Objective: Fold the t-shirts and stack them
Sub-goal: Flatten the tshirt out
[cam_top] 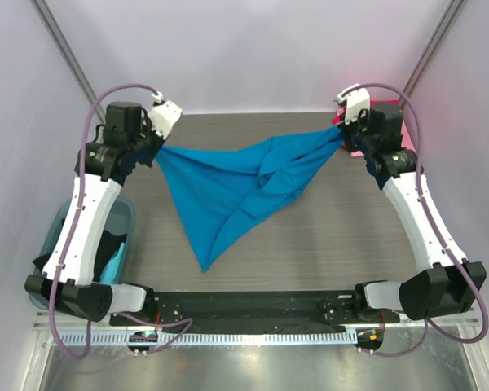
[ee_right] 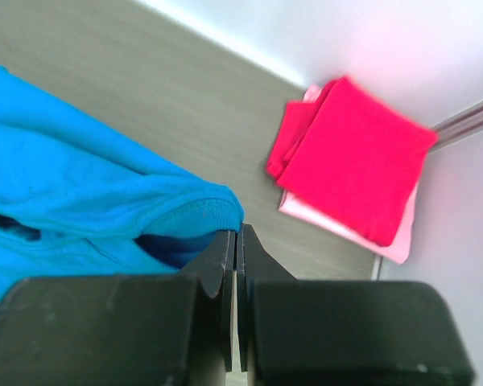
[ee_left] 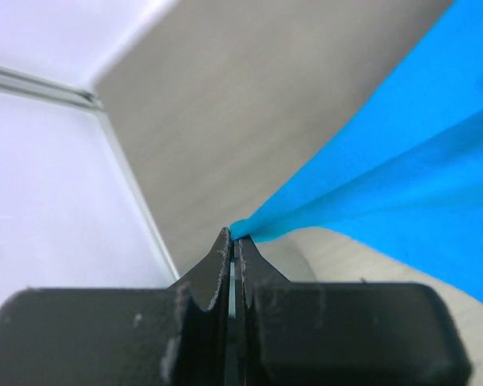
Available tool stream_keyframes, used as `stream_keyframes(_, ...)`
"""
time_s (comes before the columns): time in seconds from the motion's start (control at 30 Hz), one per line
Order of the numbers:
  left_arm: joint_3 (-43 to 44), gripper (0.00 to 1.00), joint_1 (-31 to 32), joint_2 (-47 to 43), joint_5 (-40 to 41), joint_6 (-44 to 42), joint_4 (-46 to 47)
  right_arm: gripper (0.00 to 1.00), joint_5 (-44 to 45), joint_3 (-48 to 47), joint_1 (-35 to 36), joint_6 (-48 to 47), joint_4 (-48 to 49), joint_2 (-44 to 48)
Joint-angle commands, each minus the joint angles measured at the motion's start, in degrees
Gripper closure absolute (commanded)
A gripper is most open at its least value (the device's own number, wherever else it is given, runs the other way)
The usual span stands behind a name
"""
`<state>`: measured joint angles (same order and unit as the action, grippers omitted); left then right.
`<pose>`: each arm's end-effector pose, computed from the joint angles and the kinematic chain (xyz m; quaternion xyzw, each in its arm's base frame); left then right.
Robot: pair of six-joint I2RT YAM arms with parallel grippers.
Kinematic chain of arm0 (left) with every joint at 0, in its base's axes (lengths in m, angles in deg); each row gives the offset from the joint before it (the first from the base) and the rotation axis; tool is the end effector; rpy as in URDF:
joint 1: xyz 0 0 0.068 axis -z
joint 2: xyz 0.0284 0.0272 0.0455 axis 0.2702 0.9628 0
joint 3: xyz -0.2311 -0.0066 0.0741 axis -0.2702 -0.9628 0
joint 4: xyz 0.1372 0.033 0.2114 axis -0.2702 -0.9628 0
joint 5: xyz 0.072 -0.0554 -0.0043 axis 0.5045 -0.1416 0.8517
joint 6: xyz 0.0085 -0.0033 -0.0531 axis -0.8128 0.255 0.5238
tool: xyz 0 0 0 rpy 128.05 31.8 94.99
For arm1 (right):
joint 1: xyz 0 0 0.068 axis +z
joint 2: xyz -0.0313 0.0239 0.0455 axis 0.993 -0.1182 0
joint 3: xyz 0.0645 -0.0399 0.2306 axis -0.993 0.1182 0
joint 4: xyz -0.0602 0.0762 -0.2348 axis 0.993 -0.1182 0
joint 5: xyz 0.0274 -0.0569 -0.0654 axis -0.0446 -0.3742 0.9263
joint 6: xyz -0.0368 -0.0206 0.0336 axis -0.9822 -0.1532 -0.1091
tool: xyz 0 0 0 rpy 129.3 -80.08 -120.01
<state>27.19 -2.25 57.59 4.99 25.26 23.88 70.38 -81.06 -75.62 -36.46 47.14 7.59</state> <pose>0.2570 -0.0590 0.3920 0.3013 0.8469 0.0806 0.4306 0.2929 0.0408 0.3597 -0.2311 0.7964 -0.0543 0.5562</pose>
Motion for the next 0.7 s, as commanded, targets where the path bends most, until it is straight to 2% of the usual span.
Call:
stream_keyframes(0.0, 5.45, 1.00, -0.42, -2.30, 2.38, -1.39, -2.25, 0.99, -1.08, -5.88, -0.39, 1.80, -1.28, 5.16)
stream_keyframes(0.1, 8.44, 1.00, -0.51, -5.82, 3.17, -1.12, -3.04, 0.99, -3.62, -6.23, -0.39, 2.33, -3.84, 9.91)
stream_keyframes(0.13, 11.49, 1.00, -0.86, -9.39, 4.22, -1.12, -2.60, 0.99, -7.63, -8.32, -0.39, 1.98, -7.85, 14.88)
stream_keyframes(0.2, 12.83, 1.00, -1.21, -10.04, 4.57, -1.91, -2.17, 0.99, -8.89, -8.78, -0.39, 1.63, -9.29, 16.32)
stream_keyframes(0.4, 18.02, 1.00, -1.65, -11.10, 5.72, -3.93, 2.06, 0.99, -6.45, -10.10, -0.39, 1.28, -13.07, 20.73)
stream_keyframes(0.53, 16.37, 1.00, -1.65, -7.94, 4.67, -4.90, 4.86, 0.99, -6.88, -5.28, -0.39, 0.22, -13.60, 19.94)
stream_keyframes(0.67, 9.60, 1.00, -1.65, -2.42, -0.86, -5.25, 8.03, 0.99, -9.50, -0.36, -0.39, -0.92, -13.34, 16.26)
